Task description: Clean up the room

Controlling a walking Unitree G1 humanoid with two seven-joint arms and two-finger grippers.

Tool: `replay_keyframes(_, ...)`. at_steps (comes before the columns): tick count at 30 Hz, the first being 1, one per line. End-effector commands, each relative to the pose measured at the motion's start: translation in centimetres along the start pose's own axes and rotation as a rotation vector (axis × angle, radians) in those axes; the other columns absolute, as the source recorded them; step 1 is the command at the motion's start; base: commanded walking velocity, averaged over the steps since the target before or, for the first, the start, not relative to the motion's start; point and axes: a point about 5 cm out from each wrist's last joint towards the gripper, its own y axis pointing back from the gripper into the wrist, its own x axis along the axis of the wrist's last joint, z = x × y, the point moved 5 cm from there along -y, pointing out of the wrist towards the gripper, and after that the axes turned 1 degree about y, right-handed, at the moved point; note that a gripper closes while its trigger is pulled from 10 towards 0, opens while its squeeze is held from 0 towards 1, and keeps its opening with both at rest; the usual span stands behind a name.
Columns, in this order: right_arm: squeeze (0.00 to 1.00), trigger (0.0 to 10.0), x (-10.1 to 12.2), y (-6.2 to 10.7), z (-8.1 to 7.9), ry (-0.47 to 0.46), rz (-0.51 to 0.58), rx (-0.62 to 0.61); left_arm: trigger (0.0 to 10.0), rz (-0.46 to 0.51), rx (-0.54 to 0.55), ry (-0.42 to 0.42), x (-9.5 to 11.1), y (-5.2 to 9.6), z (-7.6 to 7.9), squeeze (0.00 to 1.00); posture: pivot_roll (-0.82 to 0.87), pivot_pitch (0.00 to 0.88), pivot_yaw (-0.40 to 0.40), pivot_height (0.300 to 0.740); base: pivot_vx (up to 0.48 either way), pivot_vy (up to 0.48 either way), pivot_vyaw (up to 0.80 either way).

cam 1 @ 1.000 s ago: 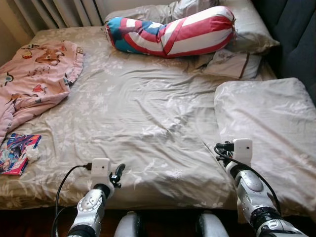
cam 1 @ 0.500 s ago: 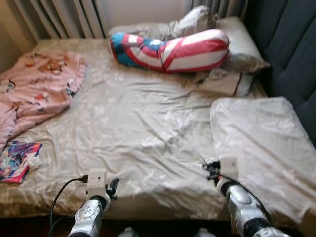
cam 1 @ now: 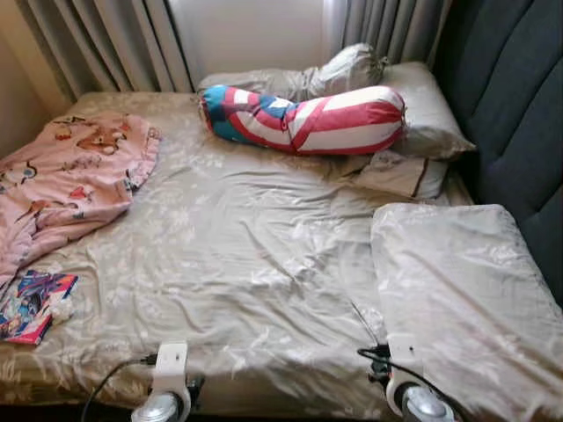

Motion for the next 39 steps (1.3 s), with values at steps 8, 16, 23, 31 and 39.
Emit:
replay_keyframes(8, 0.00, 10.0, -3.0, 0.6, 0.1, 0.025, -0.080, 0.006, 10.0, -0.095, 0.050, 0.007, -3.5, 0.8, -1.1, 0.00, -0.07, 0.000, -0.002, 0.740, 0.000, 0.000, 0.00)
replay_keyframes(16, 0.00, 10.0, -4.2, 0.9, 0.0, 0.023, -0.112, 0.003, 10.0, -0.090, 0.055, 0.011, -3.3, 0.8, -1.4, 0.00, -0.07, 0.000, 0.005, 0.740, 0.000, 0.000, 0.00)
replay_keyframes(23, 1.00, 10.0, -4.7, 1.1, 0.2, 0.014, -0.129, -0.008, 10.0, -0.094, 0.050, -0.001, -3.2, 0.7, -1.3, 0.00, -0.08, 0.008, 0.012, 0.740, 0.000, 0.000, 0.00)
replay_keyframes(31, 1.00, 10.0, -5.7, 1.3, 0.4, 0.005, -0.152, -0.023, 10.0, -0.113, 0.047, -0.017, -4.2, 0.9, -1.1, 0.00, -0.08, 0.027, 0.016, 0.740, 0.000, 0.000, 0.00)
replay_keyframes(39, 0.00, 10.0, -5.9, 1.4, 0.3, 0.033, -0.159, -0.032, 10.0, -0.104, 0.041, 0.026, -4.6, 1.1, -1.0, 0.00, -0.08, 0.043, 0.020, 0.740, 0.000, 0.000, 0.00)
